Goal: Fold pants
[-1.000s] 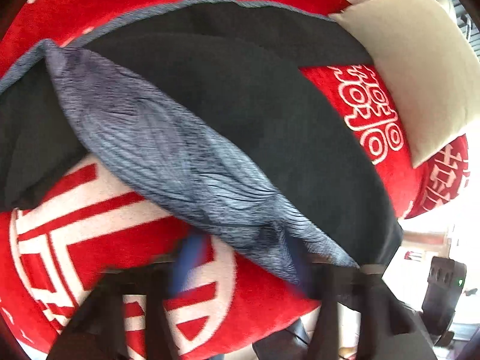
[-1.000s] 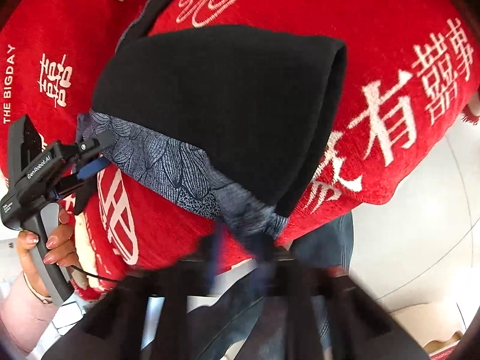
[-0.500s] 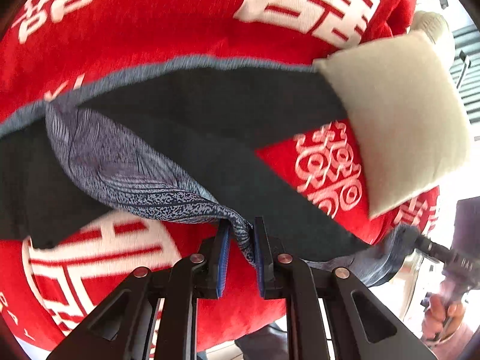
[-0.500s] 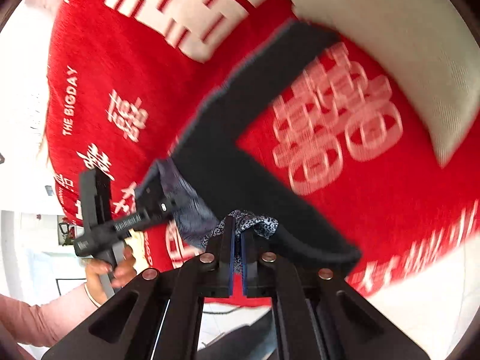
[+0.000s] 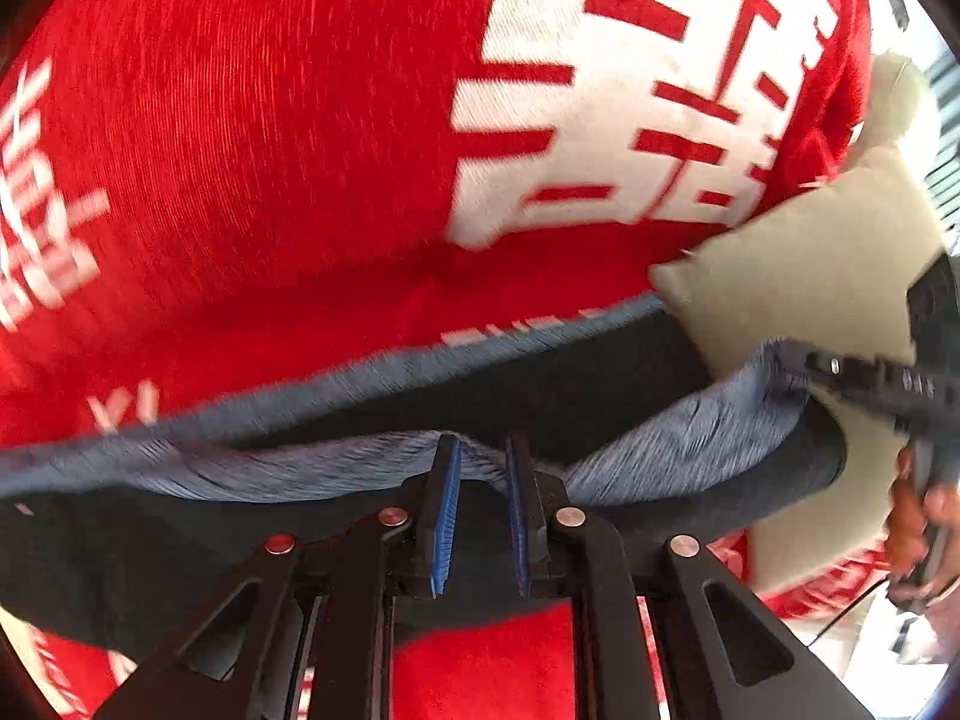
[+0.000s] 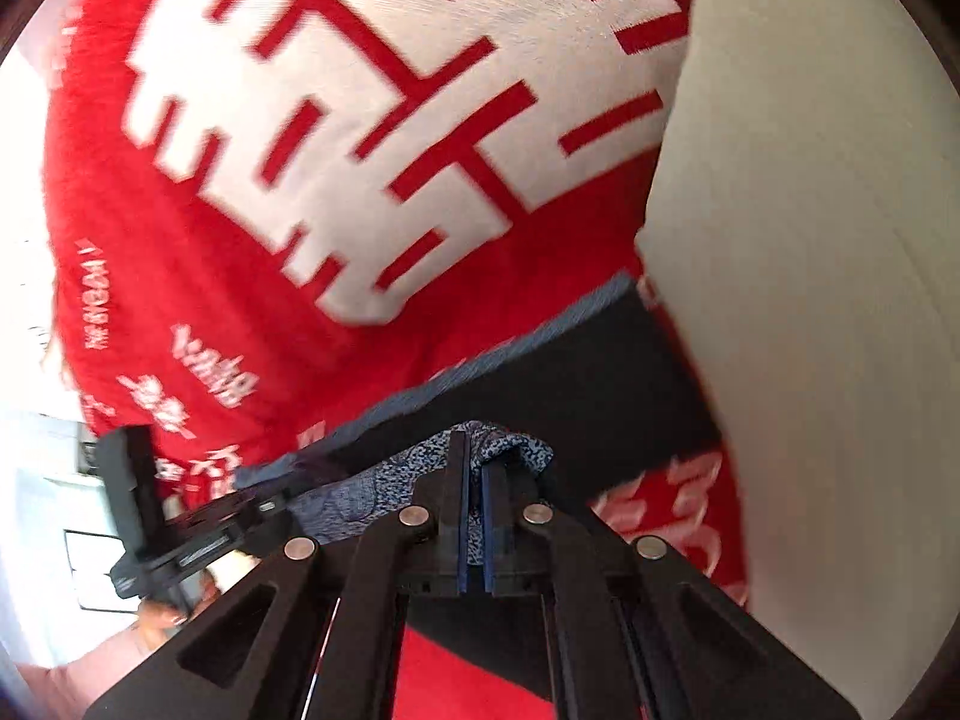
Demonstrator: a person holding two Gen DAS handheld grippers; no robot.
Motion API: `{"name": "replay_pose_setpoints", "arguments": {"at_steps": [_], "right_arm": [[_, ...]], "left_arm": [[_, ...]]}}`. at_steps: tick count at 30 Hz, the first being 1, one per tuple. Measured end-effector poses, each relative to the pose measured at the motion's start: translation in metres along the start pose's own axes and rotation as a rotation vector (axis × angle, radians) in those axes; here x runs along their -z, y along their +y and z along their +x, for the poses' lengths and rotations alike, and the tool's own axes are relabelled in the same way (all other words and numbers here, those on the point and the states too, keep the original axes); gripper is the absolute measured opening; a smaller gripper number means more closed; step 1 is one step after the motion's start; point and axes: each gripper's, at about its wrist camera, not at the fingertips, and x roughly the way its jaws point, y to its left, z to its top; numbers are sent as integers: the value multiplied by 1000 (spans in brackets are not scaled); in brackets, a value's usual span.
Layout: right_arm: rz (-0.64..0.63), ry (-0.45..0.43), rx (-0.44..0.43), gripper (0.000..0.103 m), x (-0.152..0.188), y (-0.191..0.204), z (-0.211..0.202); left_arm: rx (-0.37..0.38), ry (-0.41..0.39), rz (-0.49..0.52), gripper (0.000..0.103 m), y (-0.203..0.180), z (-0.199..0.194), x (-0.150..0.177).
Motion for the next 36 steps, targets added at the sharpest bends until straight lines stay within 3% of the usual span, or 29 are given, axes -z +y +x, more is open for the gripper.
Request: {"name": "replay_pose_setpoints", "arguments": {"at_steps": [5, 8, 14, 16, 17, 18, 19, 21, 25, 30, 33, 34, 35, 36], "right_arm": [[4, 54, 136, 3, -35, -21, 53], [-105, 77, 228, 3, -41, -10, 79], [-181, 96, 389, 3, -55, -11, 116], [-182, 113, 393, 6, -54, -9, 118], [-176, 103, 379, 9, -52, -7, 111], [-169, 93, 361, 22, -52, -5, 105], [-152, 75, 324, 44, -50, -3, 93], [-136, 4, 288, 51, -42, 3, 62], [-191, -82, 267, 51, -20, 20, 29], [-268, 49, 231, 43, -10, 34, 81], [-297, 112, 297, 43, -16, 27, 122], [-307, 132, 361, 41, -17, 18, 135], [-303, 135, 428, 41, -19, 7, 140], [-280, 115, 423, 37, -20, -3, 136]], "left_arm": [[-101, 20, -34, 17, 21, 9, 5], [-187, 70, -48, 17, 38, 26, 22], [-280, 146, -116, 17, 65, 63, 47], [-288, 165, -128, 17, 67, 71, 51], [-286, 169, -132, 17, 69, 74, 53], [-288, 170, -133, 17, 69, 76, 54], [-289, 170, -132, 17, 70, 76, 54], [-292, 164, -132, 17, 71, 77, 53], [-296, 156, -139, 17, 70, 78, 49], [-339, 150, -128, 17, 65, 86, 51], [-338, 140, -134, 17, 63, 87, 52], [-334, 141, -138, 17, 63, 87, 55], [-327, 142, -147, 17, 66, 85, 56], [-322, 141, -154, 17, 68, 83, 56]]}}
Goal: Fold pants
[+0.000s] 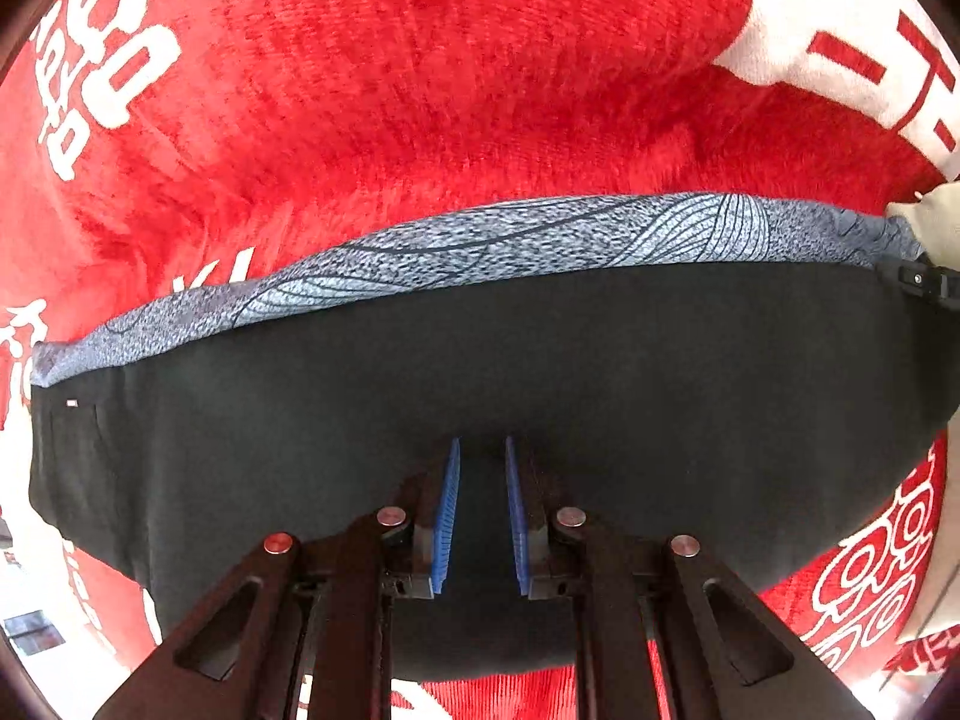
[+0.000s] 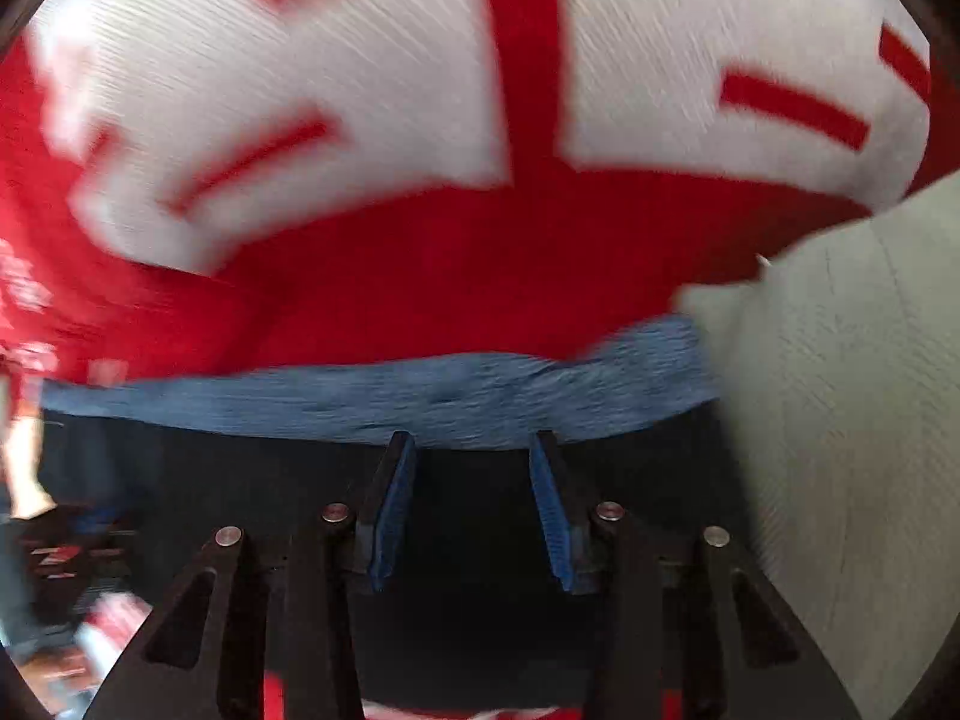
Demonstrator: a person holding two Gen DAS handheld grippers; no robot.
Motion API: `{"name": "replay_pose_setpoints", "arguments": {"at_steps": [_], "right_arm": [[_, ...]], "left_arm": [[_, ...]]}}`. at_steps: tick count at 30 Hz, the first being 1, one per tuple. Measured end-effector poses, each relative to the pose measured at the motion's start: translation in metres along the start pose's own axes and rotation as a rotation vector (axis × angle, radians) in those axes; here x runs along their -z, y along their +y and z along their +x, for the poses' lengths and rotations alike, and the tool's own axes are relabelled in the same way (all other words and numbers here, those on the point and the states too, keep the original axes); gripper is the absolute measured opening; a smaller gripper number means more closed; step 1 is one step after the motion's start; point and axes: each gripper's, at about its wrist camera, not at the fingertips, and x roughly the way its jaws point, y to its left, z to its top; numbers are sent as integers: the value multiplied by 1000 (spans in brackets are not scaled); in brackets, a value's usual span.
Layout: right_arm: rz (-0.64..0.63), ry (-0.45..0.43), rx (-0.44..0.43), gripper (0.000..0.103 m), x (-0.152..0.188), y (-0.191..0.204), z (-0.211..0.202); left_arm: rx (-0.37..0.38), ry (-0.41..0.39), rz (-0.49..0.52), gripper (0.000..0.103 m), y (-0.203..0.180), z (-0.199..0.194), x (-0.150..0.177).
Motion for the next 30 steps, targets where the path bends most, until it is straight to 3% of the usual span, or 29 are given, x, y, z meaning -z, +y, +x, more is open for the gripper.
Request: {"name": "replay_pose_setpoints", "arguments": {"at_steps": [3, 5, 7, 9, 13, 17, 18, 19, 20, 21, 24, 30], "right_arm": [[49, -19, 22, 35, 6, -15, -12], [31, -9, 53, 40, 14, -10, -21], [17, -20, 40, 51, 24, 0, -33], [1, -35, 25, 55, 36, 13, -43], [-26, -27, -23, 56, 67, 48, -51], [-28, -12, -33, 56, 98, 79, -53], [-20, -8, -34, 56, 105, 81, -54], [-9, -3, -39, 56, 110, 85, -55], [5, 0, -51, 56, 116, 89, -57], [32, 5, -84, 57, 123, 96, -60], [83, 10, -187, 62, 140, 117, -65], [122, 77, -549, 63, 161, 213, -49]], "left_arm": [[2, -9, -27, 17, 22, -8, -1], [-1, -35, -46, 17, 41, -16, 0], [-14, -63, -62, 17, 60, -20, -6], [-43, -76, -91, 17, 88, -19, -11], [-83, -63, -174, 17, 137, 5, -26], [-99, -71, -178, 18, 158, 32, -32], [-104, -88, -168, 31, 162, 33, -35], [-140, -85, -156, 55, 167, 35, -40], [-163, -89, -157, 64, 174, 36, -43], [-162, -106, -163, 70, 182, 34, -43], [-105, -108, -164, 70, 211, 23, -35], [-58, -86, -106, 70, 263, 5, 18]]}}
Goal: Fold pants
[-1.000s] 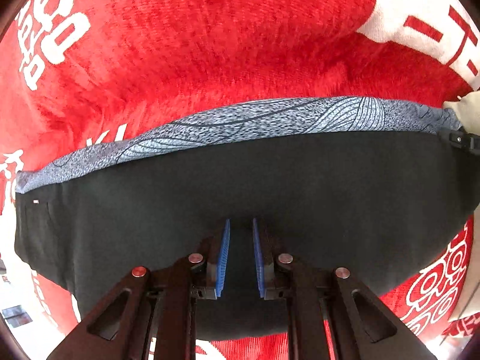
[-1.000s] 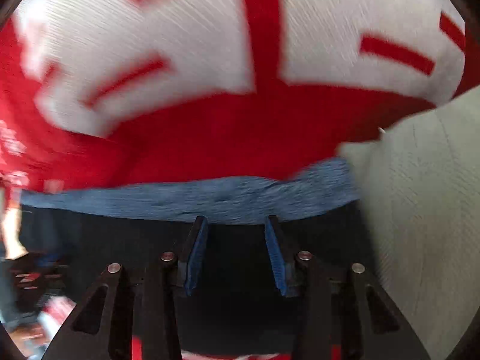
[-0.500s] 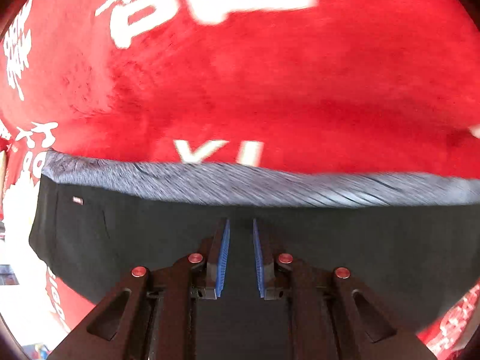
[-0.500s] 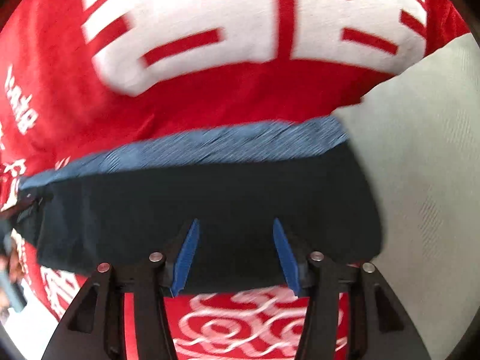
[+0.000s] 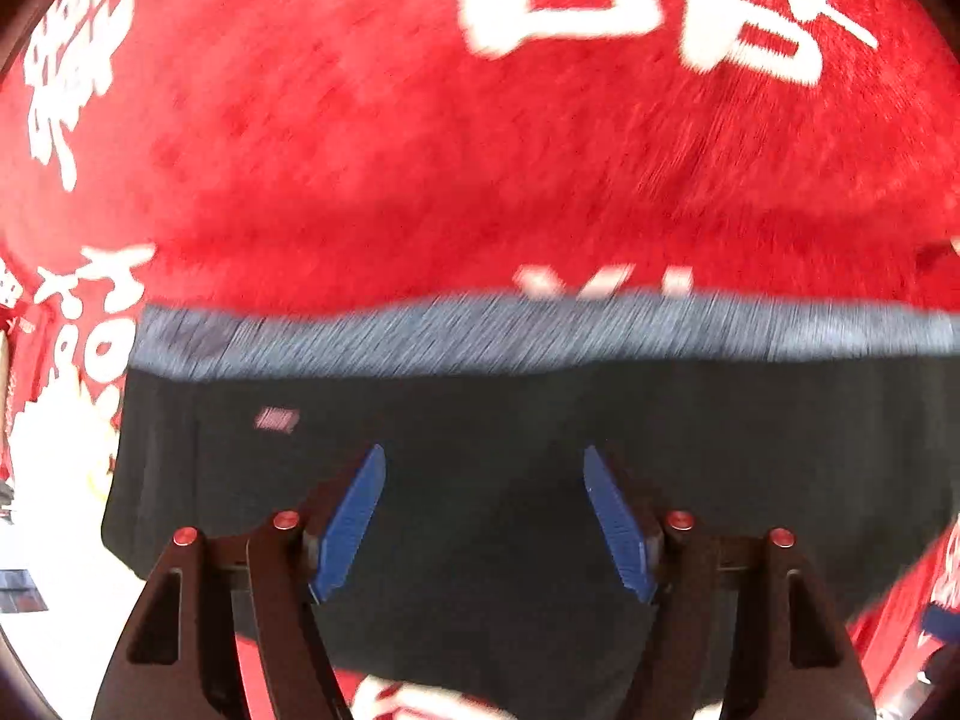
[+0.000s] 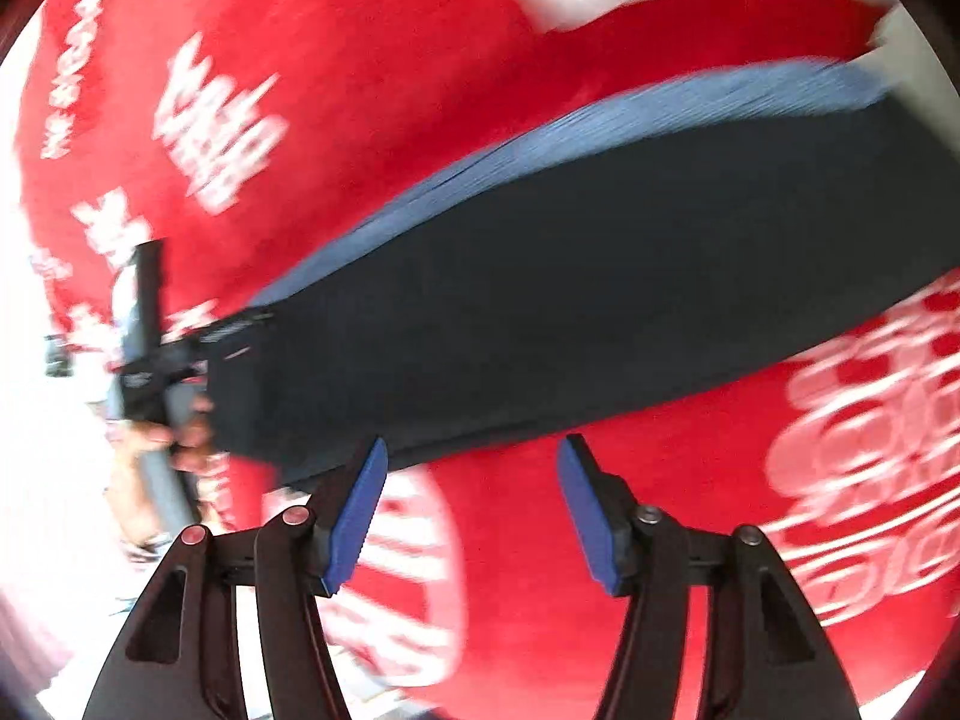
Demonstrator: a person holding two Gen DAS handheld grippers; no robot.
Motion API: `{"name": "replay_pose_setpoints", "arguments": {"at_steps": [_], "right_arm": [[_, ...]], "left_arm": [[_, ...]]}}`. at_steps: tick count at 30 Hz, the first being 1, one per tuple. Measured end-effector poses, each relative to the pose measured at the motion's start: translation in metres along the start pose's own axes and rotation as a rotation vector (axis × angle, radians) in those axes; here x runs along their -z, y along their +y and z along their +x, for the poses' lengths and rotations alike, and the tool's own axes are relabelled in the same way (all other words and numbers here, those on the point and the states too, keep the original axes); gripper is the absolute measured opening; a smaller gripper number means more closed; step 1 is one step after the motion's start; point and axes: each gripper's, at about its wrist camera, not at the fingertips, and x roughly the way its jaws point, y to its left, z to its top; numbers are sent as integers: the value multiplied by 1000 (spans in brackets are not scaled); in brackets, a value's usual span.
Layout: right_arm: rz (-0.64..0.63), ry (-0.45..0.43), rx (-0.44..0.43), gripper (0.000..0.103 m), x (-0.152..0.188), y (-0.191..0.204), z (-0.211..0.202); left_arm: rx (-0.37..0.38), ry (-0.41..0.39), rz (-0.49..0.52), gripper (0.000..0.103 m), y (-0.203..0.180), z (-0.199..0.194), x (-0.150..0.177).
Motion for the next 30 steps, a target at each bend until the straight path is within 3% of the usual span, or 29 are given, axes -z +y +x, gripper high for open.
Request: {"name": "replay_pose_setpoints", "arguments": {"at_steps": [7, 15, 17, 18, 23, 28, 30], "right_arm": [[42, 63, -163, 63, 37, 66, 103], [104, 36, -192, 63, 36, 61, 130], [139, 35, -196, 45, 38, 58, 127], [146, 45, -184, 6, 32, 62, 131], [101, 44, -140, 7, 41, 74, 131], [123, 116, -117, 6, 60, 67, 147], [129, 145, -109, 6, 67, 60, 140]], "left_arm": [[22, -3, 32, 70, 44, 6, 35], [65, -11, 23, 70, 69, 34, 31], [73, -6, 26, 70, 72, 36, 29], [83, -10, 29, 70, 73, 34, 29], [123, -35, 102, 70, 65, 21, 35], [79, 19, 190, 70, 46, 51, 62], [57, -31, 183, 75, 47, 52, 69]]}}
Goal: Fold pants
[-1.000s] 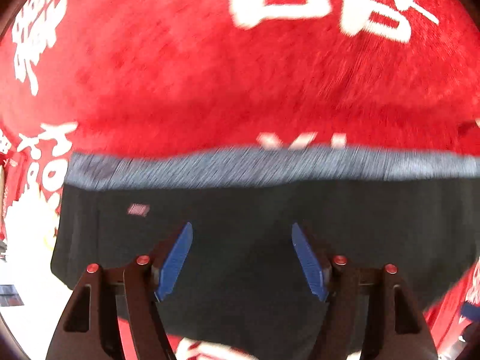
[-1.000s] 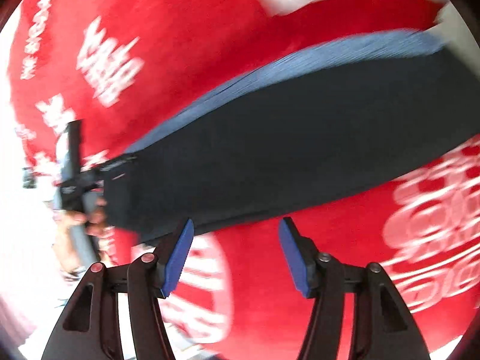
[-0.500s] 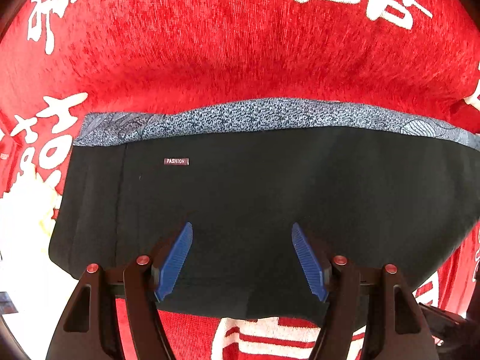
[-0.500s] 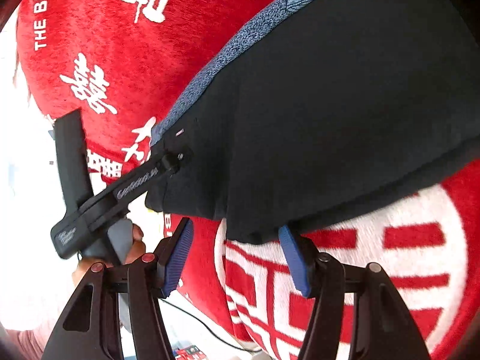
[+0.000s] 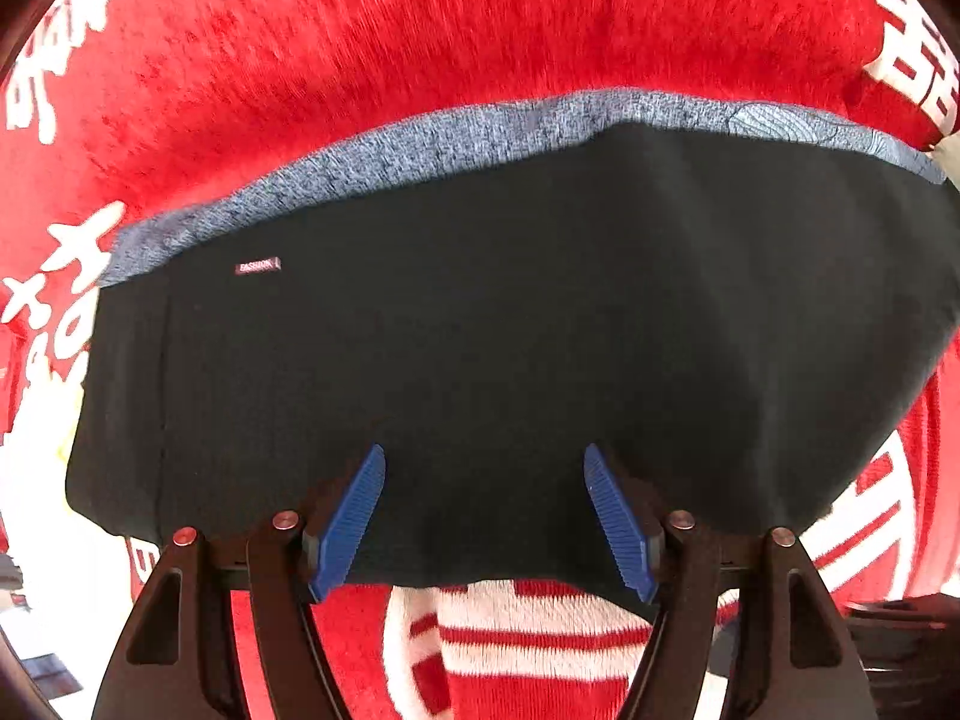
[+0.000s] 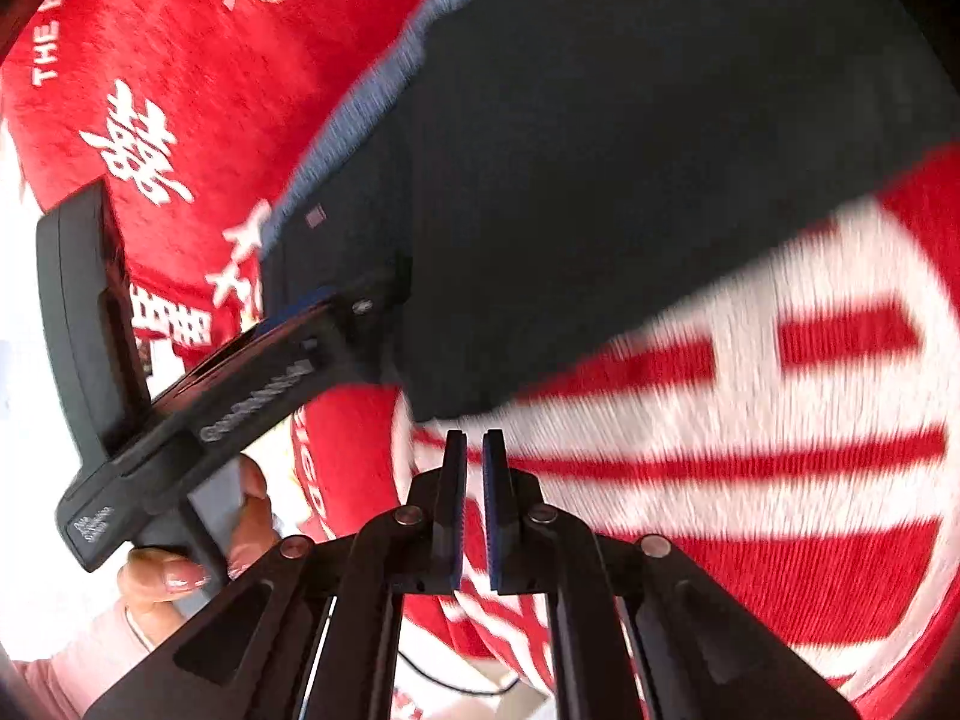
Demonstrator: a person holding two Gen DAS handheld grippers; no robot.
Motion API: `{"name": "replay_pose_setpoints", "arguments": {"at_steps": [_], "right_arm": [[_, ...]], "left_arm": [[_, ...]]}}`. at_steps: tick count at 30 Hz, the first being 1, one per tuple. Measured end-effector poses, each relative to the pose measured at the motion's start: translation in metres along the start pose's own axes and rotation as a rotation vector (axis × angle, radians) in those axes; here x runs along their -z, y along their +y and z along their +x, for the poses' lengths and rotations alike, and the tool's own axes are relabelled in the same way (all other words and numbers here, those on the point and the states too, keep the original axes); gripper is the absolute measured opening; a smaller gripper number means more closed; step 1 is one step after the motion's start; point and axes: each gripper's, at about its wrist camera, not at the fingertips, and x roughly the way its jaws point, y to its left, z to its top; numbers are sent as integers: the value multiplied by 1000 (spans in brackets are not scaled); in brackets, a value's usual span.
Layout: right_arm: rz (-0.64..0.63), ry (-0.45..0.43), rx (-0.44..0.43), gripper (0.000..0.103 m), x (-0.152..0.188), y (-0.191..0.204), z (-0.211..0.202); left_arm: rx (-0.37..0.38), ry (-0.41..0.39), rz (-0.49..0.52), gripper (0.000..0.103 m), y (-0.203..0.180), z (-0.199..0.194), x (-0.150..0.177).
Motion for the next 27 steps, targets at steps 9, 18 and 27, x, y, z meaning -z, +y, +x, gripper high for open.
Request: {"name": "replay_pose_setpoints", "arguments": {"at_steps": [9, 18, 27], "right_arm": [[-208, -236, 287, 66, -57, 15, -102], [-92, -274, 382, 41, -94, -52, -141], [-15, -372, 463, 44, -71, -94, -218]], "left_arm": [[-40, 9, -44, 81, 10, 7, -3], [-110, 37, -23, 81, -2, 1, -16], [-50, -28, -11, 81, -52, -51, -44]]}}
